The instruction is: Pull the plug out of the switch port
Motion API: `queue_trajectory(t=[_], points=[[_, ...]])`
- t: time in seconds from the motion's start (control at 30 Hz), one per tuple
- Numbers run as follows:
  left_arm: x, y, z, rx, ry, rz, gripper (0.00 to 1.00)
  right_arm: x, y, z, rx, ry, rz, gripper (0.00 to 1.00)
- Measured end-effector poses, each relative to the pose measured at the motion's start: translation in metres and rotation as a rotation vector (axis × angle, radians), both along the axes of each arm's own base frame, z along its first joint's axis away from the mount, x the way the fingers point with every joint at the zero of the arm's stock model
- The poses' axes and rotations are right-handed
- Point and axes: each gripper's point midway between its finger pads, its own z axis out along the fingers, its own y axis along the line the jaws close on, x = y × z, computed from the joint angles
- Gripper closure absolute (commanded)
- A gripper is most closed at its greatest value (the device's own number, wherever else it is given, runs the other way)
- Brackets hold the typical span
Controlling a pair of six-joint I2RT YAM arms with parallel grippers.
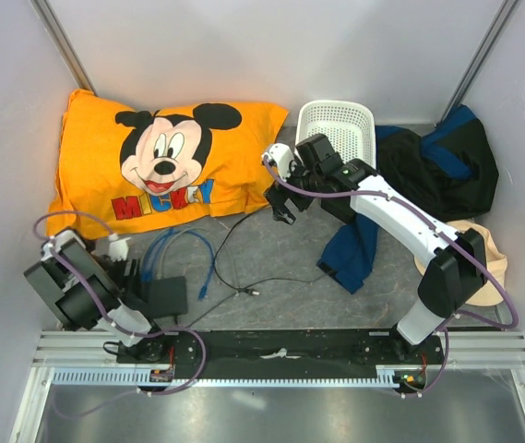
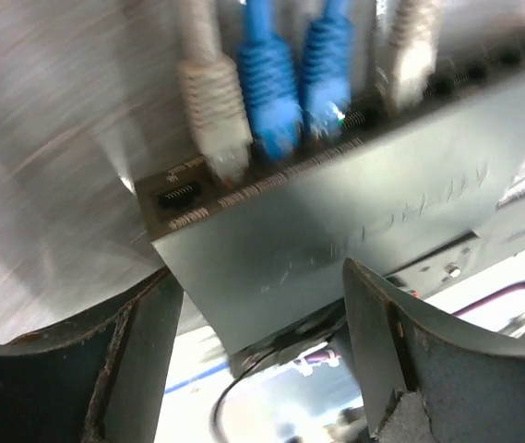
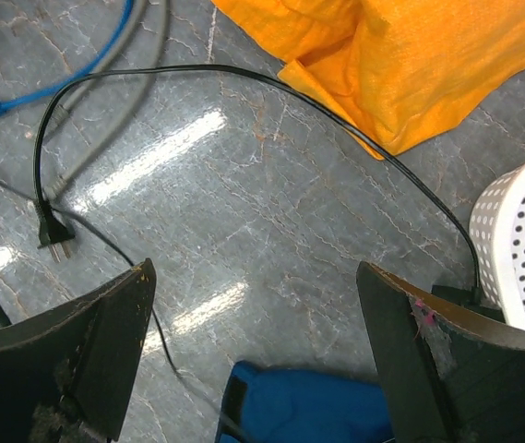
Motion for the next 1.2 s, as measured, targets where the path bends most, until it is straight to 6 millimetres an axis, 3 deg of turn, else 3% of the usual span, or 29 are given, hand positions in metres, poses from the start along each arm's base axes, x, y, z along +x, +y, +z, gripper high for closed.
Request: queue_trajectory(t=[0.17,0.3,0.6,0.77,0.93,1.0,1.1,1.13,1.17,1.2], points=[[0.031,-0.055,0.011,-0.057,-0.086,-0.309,0.32,0.002,-0.003,-0.002,-0.017,-0.010,-0.001,0.02],[0.061,-0.098,0.018,-0.161,-0.075,-0.408,0.36,0.004,-0.003,-0.005,-0.025,-0.011,-0.003,0.02],[0.085,-0.184,0.029,-0.240,-0.057,-0.631,0.31,-0.006,-0.012,-0.027,-0.059,0.027,-0.015,0.02],[0.123,-0.192,0.053,-0.220,-0.143,-0.556,0.27,-0.021,-0.007,-0.031,-0.041,0.072,0.011,0.08],[0.143,-0.182,0.079,-0.180,-0.222,-0.343,0.28,-0.049,0.028,-0.041,-0.017,0.123,0.134,0.20],[0.147,-0.183,0.087,-0.170,-0.264,-0.270,0.34,-0.055,0.043,-0.057,-0.016,0.168,0.168,0.29],[0.151,-0.186,0.089,-0.152,-0.269,-0.167,0.46,-0.057,0.050,-0.096,-0.054,0.261,0.152,0.44],[0.154,-0.187,0.086,-0.149,-0.265,-0.136,0.57,-0.057,0.050,-0.109,-0.067,0.298,0.131,0.51],[0.155,-0.187,0.083,-0.141,-0.261,-0.103,0.93,-0.057,0.051,-0.116,-0.076,0.314,0.123,0.68],[0.154,-0.186,0.078,-0.132,-0.249,-0.061,0.98,-0.056,0.050,-0.126,-0.092,0.335,0.098,0.75]])
